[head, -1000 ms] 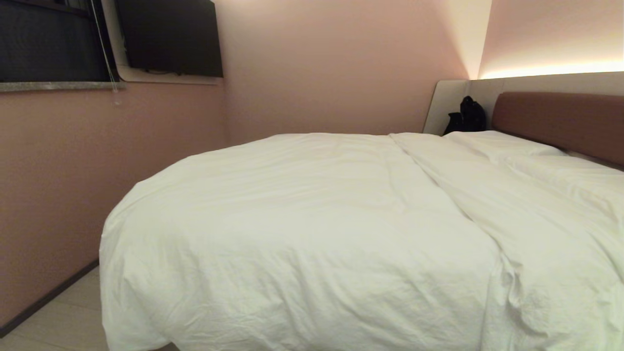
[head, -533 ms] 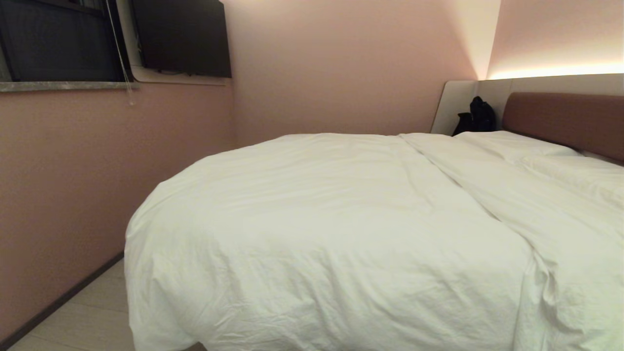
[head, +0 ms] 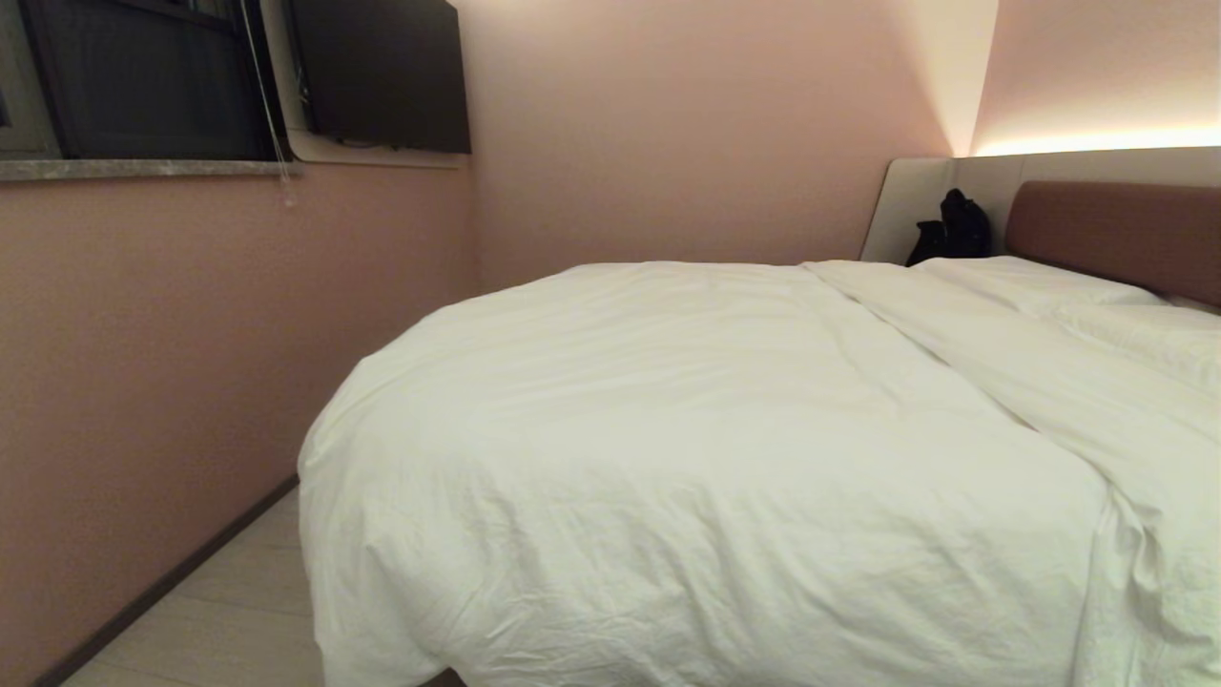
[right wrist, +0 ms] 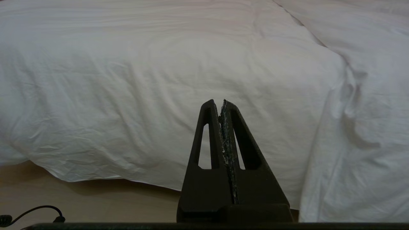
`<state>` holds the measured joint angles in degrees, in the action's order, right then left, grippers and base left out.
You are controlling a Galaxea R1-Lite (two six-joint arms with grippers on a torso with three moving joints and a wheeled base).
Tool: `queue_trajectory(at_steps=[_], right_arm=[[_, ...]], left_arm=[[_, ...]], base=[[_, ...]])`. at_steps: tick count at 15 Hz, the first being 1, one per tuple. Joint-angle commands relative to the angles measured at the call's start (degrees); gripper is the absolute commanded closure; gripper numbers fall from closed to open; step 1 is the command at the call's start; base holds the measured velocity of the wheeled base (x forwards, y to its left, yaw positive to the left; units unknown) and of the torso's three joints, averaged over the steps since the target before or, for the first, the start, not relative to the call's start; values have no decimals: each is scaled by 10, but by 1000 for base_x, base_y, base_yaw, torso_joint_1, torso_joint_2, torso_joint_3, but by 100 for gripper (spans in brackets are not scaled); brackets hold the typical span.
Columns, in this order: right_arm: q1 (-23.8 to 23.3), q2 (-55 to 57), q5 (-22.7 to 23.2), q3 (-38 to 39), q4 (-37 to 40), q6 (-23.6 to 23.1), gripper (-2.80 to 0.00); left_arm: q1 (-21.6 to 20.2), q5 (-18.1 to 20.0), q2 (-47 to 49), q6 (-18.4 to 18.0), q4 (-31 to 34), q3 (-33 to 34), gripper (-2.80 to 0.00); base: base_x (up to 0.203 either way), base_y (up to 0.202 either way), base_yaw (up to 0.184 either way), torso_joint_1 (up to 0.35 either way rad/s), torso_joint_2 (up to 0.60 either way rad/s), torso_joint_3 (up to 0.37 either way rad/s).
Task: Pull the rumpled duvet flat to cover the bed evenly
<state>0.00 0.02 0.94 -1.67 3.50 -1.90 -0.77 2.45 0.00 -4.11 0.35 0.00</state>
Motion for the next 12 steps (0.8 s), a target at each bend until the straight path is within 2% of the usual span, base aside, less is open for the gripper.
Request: queue_trajectory(at_steps=[1,12], right_arm=[[0,0,0,0,0,0,0],[0,0,0,0,0,0,0]], left_arm=[[0,0,1,0,0,0,0],[0,0,1,-1,-1,0,0]], base=[[0,192,1,0,5,5],[0,195,0,5,2,4]])
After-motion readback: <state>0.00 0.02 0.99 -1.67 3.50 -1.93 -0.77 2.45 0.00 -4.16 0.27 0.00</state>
